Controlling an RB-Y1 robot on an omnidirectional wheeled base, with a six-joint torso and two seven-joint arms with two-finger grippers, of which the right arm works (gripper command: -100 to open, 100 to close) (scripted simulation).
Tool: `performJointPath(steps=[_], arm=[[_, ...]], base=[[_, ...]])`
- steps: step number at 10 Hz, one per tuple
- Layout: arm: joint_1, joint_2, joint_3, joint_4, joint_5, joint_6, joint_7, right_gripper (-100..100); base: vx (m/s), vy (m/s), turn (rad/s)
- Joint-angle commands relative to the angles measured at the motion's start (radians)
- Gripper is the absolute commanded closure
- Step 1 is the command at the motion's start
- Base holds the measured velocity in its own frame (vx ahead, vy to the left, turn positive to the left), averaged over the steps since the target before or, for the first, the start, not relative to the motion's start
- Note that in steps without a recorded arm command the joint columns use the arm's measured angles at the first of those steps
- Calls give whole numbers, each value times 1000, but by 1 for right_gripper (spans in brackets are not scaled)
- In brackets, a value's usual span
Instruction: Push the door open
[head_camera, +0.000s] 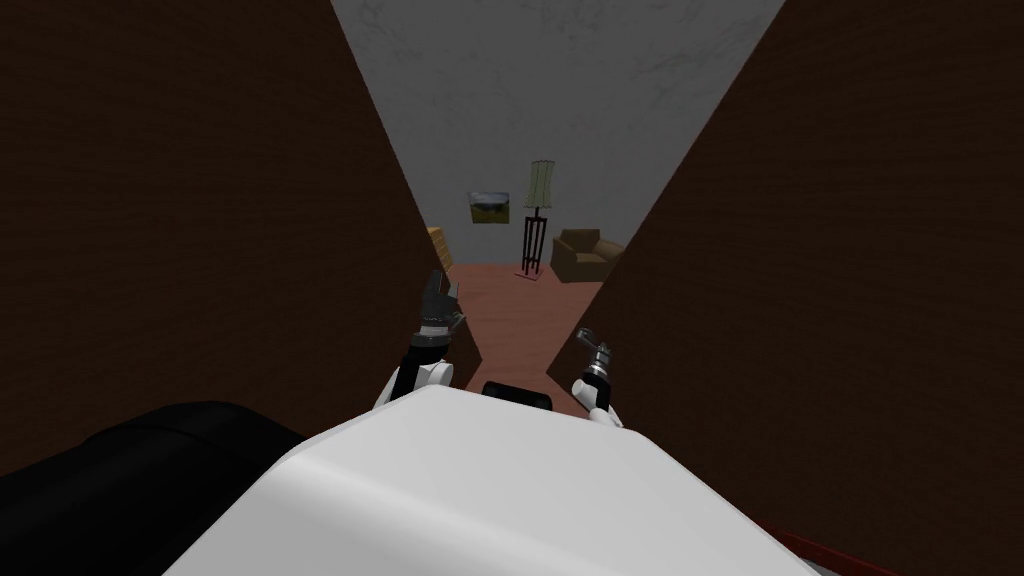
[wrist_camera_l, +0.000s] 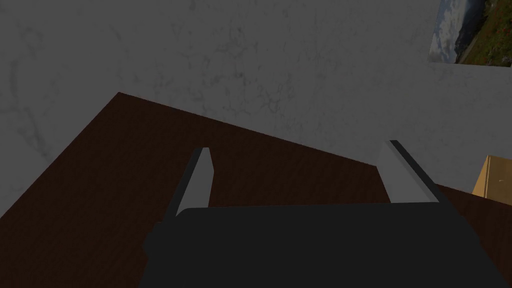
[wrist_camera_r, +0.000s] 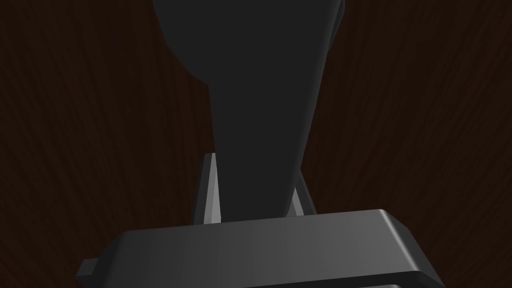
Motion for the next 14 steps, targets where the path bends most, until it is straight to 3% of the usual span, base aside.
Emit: performJointPath(steps=[1, 3, 4, 7, 14], arm=[[0, -17, -30, -14, -16, -13, 13, 100], [0, -17, -30, -14, -16, -13, 13, 100], [0, -8, -50, -16, -30, -17, 27, 100], [-1, 5, -69, -18, -43, -21, 40, 100], [-2, 88, -129, -25, -84, -34, 81, 100]], base=[[235, -25, -94], [104, -12, -19], [132, -17, -52], [188, 9, -79], [187, 12, -78]])
